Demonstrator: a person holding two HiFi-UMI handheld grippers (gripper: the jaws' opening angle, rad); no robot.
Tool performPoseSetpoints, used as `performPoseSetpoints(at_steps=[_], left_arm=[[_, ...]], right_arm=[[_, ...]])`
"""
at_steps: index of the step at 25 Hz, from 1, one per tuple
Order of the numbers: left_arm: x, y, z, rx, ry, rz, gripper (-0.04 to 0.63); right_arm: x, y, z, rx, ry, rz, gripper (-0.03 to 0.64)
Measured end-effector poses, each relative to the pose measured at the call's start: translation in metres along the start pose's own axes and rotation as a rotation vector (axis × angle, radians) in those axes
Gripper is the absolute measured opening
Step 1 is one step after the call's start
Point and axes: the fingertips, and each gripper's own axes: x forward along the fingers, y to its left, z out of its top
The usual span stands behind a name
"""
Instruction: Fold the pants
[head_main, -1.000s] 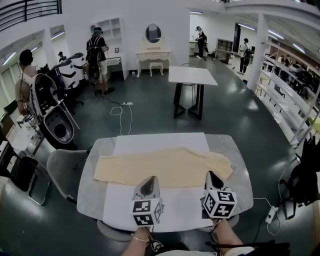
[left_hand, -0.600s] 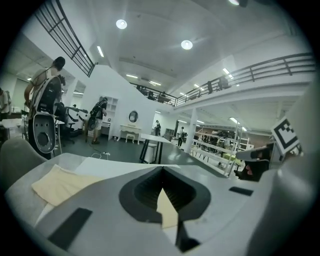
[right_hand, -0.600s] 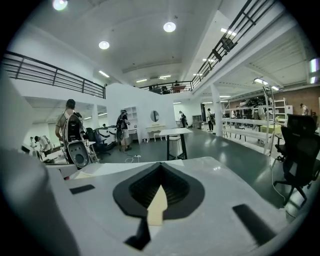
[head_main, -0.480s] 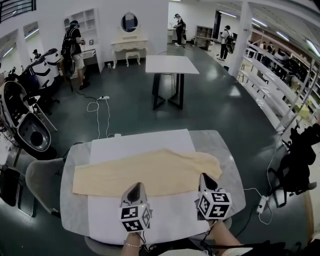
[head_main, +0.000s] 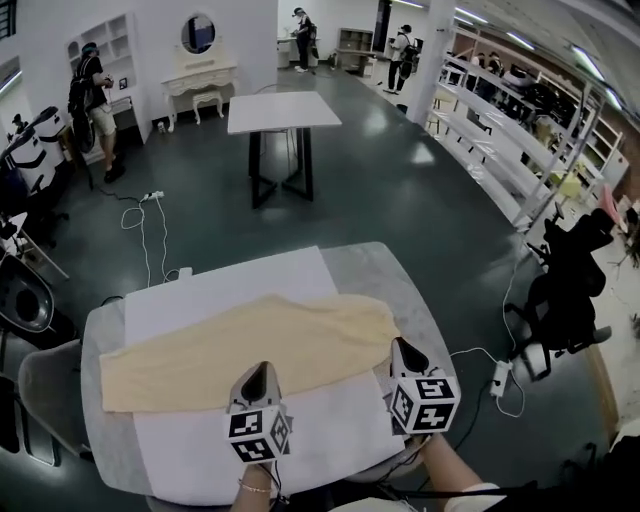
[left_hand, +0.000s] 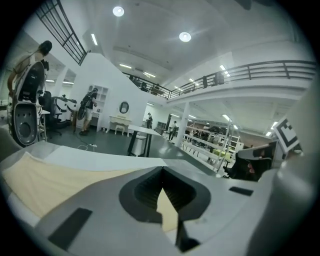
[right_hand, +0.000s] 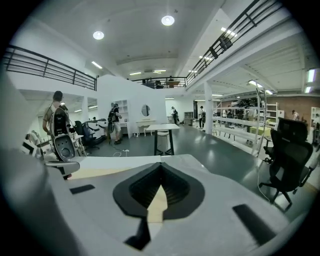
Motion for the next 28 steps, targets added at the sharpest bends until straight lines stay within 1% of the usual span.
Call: performPoseSetpoints(at_steps=[4, 7, 9, 10, 11, 12, 14, 19, 24, 28], left_arm=[[0.028, -0.034, -0.025, 0.025, 0.038, -0.074, 0.0], [0.047, -0.055, -0.042, 0.06, 0.074, -0.106, 0.0], [0.06, -0.065, -0.053, 0.076, 0.097, -0.105, 0.0], [0.067, -0.068, -0.058, 0.081, 0.107, -0.099, 0.0], [0.073, -0.069, -0.064, 0.084, 0.117, -0.092, 0.0], [0.079, -0.069, -0.069, 0.087, 0.124, -0.083, 0.0], [0.092, -0.065, -0.079, 0.094, 0.135, -0.064, 0.0], [0.114, -0.049, -0.102, 0.085, 0.145, -0.002, 0.0], [0.124, -0.039, -0.113, 0.086, 0.146, 0.059, 0.0], [0.133, -0.031, -0.122, 0.089, 0.142, 0.08, 0.0]], right_arm=[[0.002, -0.044, -0.019, 0.021, 0.025, -0.052, -0.008], [0.021, -0.069, -0.039, 0.016, 0.072, -0.053, -0.006], [0.041, -0.084, -0.054, 0.024, 0.098, -0.037, -0.005], [0.052, -0.09, -0.061, 0.033, 0.11, -0.025, 0.001], [0.063, -0.095, -0.069, 0.044, 0.122, -0.012, 0.032], [0.075, -0.099, -0.077, 0.053, 0.132, -0.002, 0.044], [0.099, -0.105, -0.091, 0.06, 0.15, 0.009, 0.051], [0.153, -0.123, -0.124, 0.038, 0.192, 0.029, 0.12], [0.19, -0.139, -0.147, 0.05, 0.205, 0.041, 0.209], [0.215, -0.136, -0.167, 0.035, 0.239, 0.062, 0.224]])
